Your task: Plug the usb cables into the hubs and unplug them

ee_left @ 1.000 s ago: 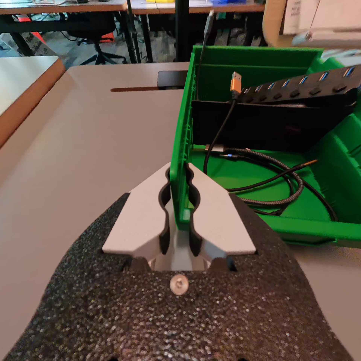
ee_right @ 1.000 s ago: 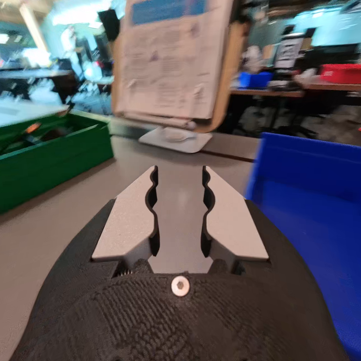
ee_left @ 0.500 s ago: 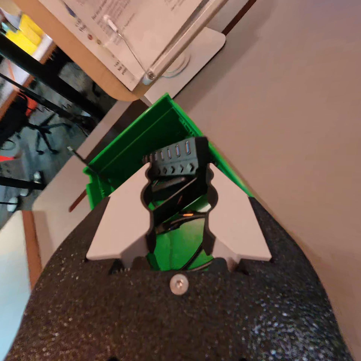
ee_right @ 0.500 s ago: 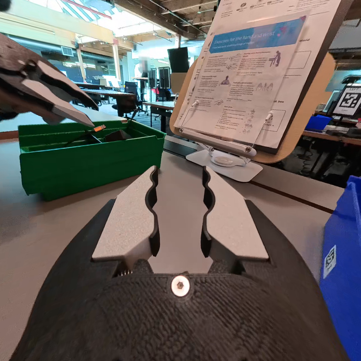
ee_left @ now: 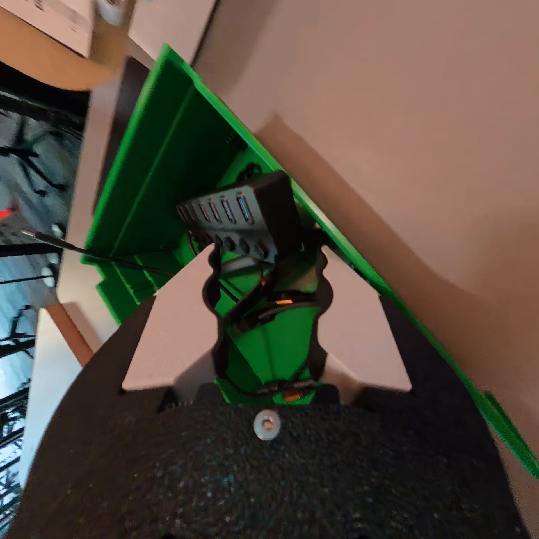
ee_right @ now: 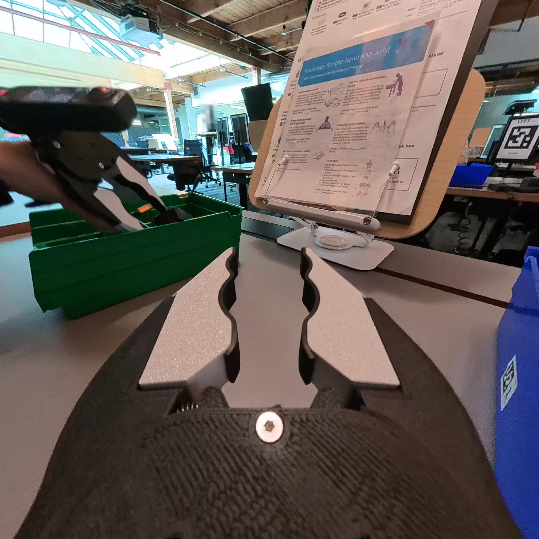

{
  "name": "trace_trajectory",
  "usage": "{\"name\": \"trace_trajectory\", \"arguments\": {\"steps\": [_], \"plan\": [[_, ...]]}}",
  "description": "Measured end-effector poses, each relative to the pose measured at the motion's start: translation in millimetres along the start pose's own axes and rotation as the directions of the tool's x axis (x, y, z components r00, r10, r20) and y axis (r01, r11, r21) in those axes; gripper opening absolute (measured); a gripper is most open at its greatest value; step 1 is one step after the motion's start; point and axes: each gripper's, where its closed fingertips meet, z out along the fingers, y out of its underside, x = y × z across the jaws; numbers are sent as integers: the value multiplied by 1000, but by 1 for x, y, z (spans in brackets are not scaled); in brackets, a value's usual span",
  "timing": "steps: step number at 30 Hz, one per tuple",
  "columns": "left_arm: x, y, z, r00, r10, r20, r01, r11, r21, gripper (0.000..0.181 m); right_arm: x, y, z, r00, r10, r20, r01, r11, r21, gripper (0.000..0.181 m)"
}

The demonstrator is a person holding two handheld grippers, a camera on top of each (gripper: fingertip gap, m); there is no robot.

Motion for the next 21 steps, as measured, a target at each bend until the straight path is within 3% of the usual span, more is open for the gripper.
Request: {"name": "trace_trajectory", "arguments": {"steps": [1,5,9,12,17,19,20,21], "plan": [[-1,-5,1,1000,9,26,-10,999,40,60,1,-1,-1,1000,9,-2,-9,1000,7,41],[3,-11,-2,994,87,61,-94,989,117,50,4,-2,-2,997,72,4,-72,997,22,41],[-7,-21,-15,998,-16,52,5,979,204,54,6,-5,-3,988,154,23,-155,986,55,41],[-10,-26,-14,995,-2,95,-20,973,231,52,9,-4,-3,982,185,22,-186,981,53,41],[-22,-32,-18,938,24,347,-116,962,248,46,9,-1,-3,986,164,10,-164,985,45,40],[-45,-26,-31,825,39,564,-169,969,180,20,7,0,-2,987,159,19,-159,987,35,40],[-57,-22,-37,755,51,654,-188,972,141,18,6,1,-1,987,156,23,-157,987,31,40],[-61,-20,-37,738,46,673,-190,971,143,16,5,2,-1,988,152,26,-153,988,27,40]]}}
